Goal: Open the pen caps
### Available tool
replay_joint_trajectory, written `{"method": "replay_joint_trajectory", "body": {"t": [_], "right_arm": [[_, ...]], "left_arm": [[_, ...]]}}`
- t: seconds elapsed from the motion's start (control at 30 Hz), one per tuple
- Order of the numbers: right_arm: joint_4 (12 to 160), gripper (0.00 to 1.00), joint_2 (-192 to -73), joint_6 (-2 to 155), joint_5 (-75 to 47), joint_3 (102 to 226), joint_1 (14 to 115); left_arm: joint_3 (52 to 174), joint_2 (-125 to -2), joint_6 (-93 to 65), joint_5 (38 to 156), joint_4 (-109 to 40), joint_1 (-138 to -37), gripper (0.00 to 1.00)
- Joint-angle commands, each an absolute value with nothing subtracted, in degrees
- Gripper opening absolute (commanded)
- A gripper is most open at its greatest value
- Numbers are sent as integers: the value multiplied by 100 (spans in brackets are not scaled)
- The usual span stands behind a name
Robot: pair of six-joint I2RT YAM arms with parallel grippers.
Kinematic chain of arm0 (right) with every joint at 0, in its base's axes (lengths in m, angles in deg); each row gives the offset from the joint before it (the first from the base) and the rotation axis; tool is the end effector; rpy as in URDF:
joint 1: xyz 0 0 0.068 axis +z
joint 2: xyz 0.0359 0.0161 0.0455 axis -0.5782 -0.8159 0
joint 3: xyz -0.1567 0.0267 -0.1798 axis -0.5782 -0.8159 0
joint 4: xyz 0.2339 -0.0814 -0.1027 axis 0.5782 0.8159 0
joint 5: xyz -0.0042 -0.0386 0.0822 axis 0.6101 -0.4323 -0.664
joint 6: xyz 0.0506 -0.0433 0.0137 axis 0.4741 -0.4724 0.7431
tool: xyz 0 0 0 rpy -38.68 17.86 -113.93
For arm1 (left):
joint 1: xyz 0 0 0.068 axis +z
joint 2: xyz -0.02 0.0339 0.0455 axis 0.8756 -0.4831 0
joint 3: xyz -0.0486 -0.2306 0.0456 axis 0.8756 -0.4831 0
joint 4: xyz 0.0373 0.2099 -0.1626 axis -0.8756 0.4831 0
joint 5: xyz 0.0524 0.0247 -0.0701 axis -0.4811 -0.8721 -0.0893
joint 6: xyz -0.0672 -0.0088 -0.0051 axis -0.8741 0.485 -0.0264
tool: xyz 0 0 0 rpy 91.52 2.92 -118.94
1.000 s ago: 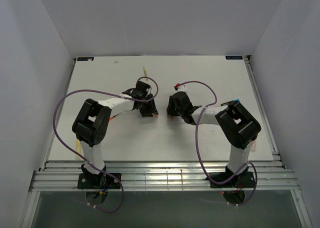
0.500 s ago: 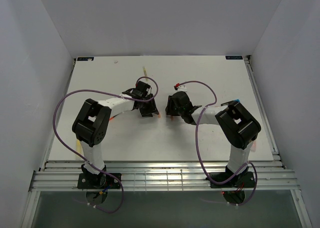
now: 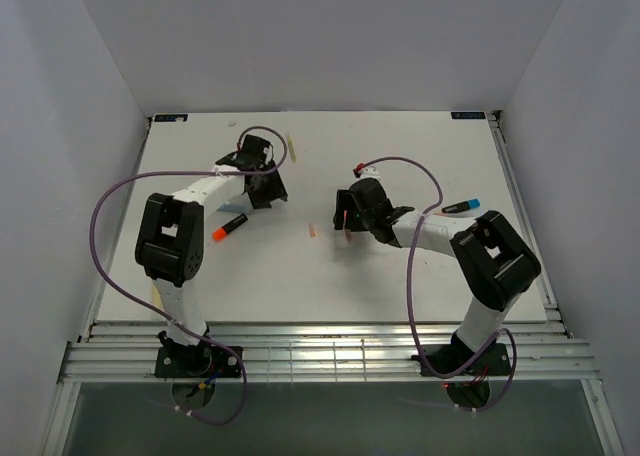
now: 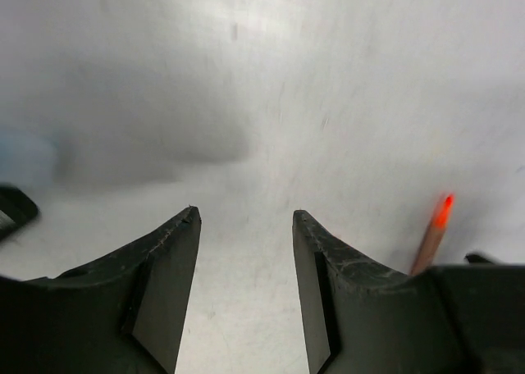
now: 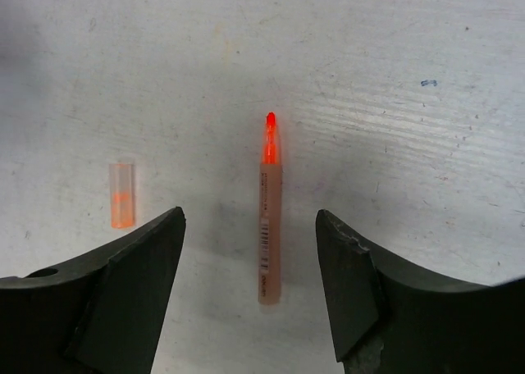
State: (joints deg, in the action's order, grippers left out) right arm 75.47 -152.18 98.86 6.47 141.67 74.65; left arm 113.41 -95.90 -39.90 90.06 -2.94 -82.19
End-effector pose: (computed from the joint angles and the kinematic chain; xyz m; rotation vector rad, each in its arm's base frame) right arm 0.3007 0.2306 0.1174 -0.0778 2.2372 0.4094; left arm 0.3591 -0.1402 0.1227 -0.3884 2.7185 -0.3390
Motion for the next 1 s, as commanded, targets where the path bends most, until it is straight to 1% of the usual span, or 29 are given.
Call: {"method": "replay_joint_trajectory", "body": {"t": [0.0,0.03,0.1,0.13,0.2,0.23,0.27,0.3,0.37,0.4,0.5,0.6,0.77,0.87,0.97], "right_arm": [[8045,71,-14726,9729,557,14538,7452],[8150,74,-14682,9703,530,14591,7461],[8327,77,-14515,9606,469,14653,7452],[8353,79,-14444,9579,468,14662,7461],[8389,80,-14322,9466,451,14671,7452],[8432,84,-14295,9430,468,14732,7452],[8494,84,-14286,9404,477,14767,7452],[8503,84,-14259,9377,477,14802,7452],[8503,84,-14233,9342,425,14838,7452],[8503,84,-14198,9333,407,14838,7452],[8450,83,-14128,9272,407,14812,7452],[8433,83,-14127,9131,529,14847,7452],[8310,83,-13987,9096,530,14636,7408],[8204,83,-13925,9105,503,14443,7382],[8187,82,-13916,9113,477,14381,7364]], "left_arm": [[12436,-9824,-3517,8839,-39,-7782,60],[13022,-9982,-3421,8839,32,-7703,60],[13623,-10518,-3324,8681,181,-7658,59],[14200,-10711,-3262,8663,190,-7632,59],[14766,-11283,-3095,8611,225,-7632,59],[15047,-11467,-3069,8567,252,-7623,59],[15572,-11652,-3042,8541,304,-7614,59],[15803,-11993,-3068,8505,322,-7597,58],[16399,-12303,-3112,8540,340,-7562,56],[16560,-12574,-3208,8566,331,-7562,52],[16799,-12866,-3436,8619,60,-7527,48],[16694,-12946,-3577,8733,-398,-7526,47],[16702,-13121,-3684,8909,-749,-7526,48],[16649,-13192,-3657,9295,-951,-7535,50],[16500,-13183,-3771,9305,-1066,-7526,51]]}}
